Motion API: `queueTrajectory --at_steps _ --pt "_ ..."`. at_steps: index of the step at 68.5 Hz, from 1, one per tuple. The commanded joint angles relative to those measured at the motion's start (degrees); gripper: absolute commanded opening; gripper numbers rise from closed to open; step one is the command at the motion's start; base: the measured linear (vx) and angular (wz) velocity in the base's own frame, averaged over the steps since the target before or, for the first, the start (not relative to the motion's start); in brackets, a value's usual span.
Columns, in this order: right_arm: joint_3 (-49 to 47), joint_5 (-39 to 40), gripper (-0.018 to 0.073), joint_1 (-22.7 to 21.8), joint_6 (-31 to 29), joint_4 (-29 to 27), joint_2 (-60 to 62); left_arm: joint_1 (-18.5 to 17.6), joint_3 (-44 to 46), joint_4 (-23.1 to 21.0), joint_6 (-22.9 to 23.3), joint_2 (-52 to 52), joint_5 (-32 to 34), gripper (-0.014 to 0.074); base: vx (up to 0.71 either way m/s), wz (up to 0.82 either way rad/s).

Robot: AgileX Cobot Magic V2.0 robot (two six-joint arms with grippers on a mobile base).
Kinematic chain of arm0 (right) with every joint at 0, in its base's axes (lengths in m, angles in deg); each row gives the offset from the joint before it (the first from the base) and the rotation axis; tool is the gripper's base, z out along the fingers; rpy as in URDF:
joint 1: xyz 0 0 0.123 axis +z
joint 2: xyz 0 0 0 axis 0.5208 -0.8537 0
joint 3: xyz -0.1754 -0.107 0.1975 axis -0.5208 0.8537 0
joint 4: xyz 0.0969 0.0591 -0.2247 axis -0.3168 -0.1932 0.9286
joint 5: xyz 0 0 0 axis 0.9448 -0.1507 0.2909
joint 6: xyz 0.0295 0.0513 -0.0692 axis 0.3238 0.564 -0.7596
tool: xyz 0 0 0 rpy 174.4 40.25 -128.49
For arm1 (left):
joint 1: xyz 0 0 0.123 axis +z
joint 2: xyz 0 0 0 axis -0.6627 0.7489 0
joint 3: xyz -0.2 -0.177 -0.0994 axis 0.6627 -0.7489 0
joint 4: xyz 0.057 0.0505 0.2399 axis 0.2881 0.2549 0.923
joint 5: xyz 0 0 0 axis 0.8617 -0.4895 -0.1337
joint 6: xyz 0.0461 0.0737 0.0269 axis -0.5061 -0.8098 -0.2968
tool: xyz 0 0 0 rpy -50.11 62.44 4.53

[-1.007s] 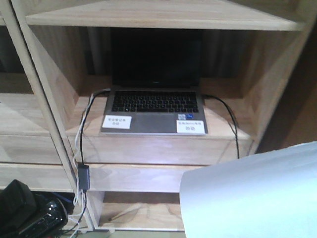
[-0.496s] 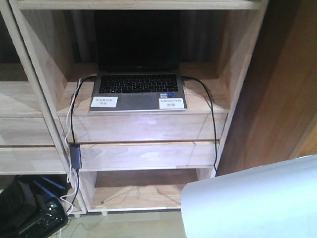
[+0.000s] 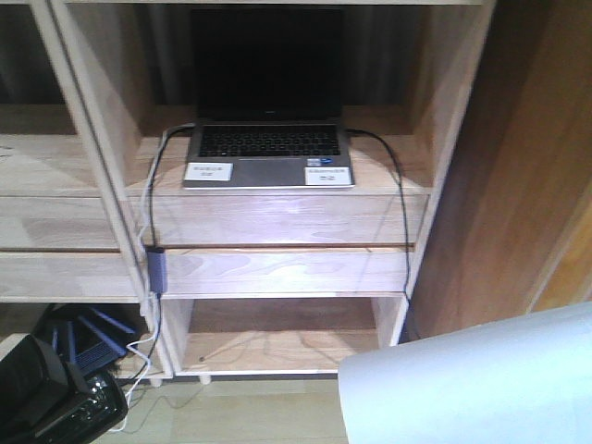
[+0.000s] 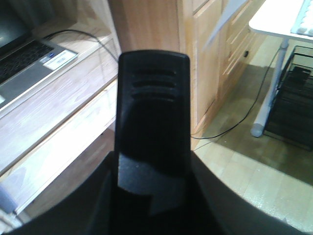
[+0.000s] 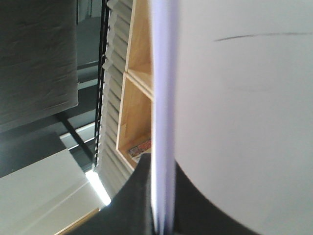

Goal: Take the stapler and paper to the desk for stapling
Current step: 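Drive the base away from the shelf to the wooden desk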

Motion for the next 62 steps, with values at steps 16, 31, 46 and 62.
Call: queueTrajectory --at_steps 16,31,46,62 --pt "-1.6 3.4 -0.0002 0.1 -0.7 0.2 -0.7 -0.2 1.7 -2.8 -0.1 0.4 5.5 -0.0006 -0.02 0.28" --pt "-1.6 3.4 -0.0002 0.1 -0.7 0.2 -0.7 -0.2 1.7 -2.8 -0.1 0.4 5.5 -0.0006 -0.02 0.49" --pt "-1.6 3.4 -0.0002 0.1 -0.7 0.2 -0.7 -0.2 1.7 -2.8 -0.1 0.4 5.5 -0.0006 -0.02 0.66" --pt "-1.6 3.5 -0.0002 0.1 -0.7 0.2 -0.7 -0.2 1.7 -2.8 -0.1 0.4 5.5 -0.0006 0.01 0.65"
